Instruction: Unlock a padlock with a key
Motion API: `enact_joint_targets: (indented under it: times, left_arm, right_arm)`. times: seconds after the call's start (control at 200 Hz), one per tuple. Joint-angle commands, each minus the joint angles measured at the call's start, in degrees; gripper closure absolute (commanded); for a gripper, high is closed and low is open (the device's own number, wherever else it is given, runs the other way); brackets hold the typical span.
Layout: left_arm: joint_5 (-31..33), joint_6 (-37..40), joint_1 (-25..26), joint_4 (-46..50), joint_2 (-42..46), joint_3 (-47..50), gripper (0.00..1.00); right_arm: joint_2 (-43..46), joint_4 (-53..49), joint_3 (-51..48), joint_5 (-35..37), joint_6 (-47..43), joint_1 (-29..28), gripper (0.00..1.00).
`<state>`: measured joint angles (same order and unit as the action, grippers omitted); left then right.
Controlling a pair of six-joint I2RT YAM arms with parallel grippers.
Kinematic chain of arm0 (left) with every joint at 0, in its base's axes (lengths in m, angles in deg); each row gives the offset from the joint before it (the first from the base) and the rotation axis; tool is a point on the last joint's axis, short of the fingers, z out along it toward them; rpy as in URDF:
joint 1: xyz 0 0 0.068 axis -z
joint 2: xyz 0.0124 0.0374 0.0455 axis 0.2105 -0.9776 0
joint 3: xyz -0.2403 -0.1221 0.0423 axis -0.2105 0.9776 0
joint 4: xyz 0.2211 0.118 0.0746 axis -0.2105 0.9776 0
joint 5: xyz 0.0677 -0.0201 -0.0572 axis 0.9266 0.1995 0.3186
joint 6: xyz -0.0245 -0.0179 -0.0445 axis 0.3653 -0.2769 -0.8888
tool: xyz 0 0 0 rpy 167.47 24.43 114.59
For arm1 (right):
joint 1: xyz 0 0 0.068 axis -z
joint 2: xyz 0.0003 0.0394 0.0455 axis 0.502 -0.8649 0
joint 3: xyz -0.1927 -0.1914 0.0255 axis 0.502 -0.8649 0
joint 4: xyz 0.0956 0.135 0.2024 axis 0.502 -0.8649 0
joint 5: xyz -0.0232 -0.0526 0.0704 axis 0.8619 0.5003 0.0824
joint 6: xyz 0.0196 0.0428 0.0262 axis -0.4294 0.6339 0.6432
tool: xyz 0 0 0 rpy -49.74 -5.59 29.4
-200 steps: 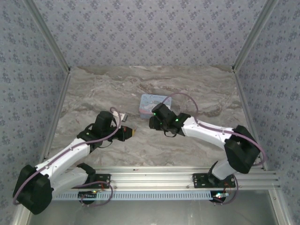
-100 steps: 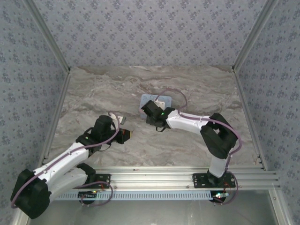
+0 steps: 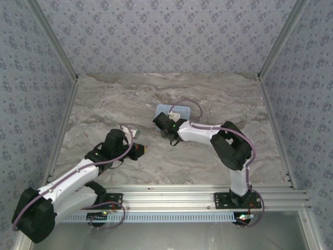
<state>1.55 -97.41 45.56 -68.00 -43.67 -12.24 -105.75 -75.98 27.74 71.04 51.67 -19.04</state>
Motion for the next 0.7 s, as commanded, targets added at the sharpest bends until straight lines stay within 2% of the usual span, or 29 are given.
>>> enact_joint_targets:
  times: [0.0,0.465,0.695]
  left_arm:
    - [0.1,1.2,0.2,-1.1,0.9,0.4,1.0]
    - [-1.6,1.2,0.3,-3.3,2.1,3.1,1.0]
    - [-1.6,1.6,0.3,-2.1,3.6,3.1,1.0]
  right_arm:
    - [-1.9,-1.6,2.5,3.7,-0.9,-0.2,0.6]
    - [-4.8,-1.1,3.1,6.2,-1.8,-0.1,0.65]
    - [-4.7,-0.7,4.2,4.2,-4.5,0.0,0.79]
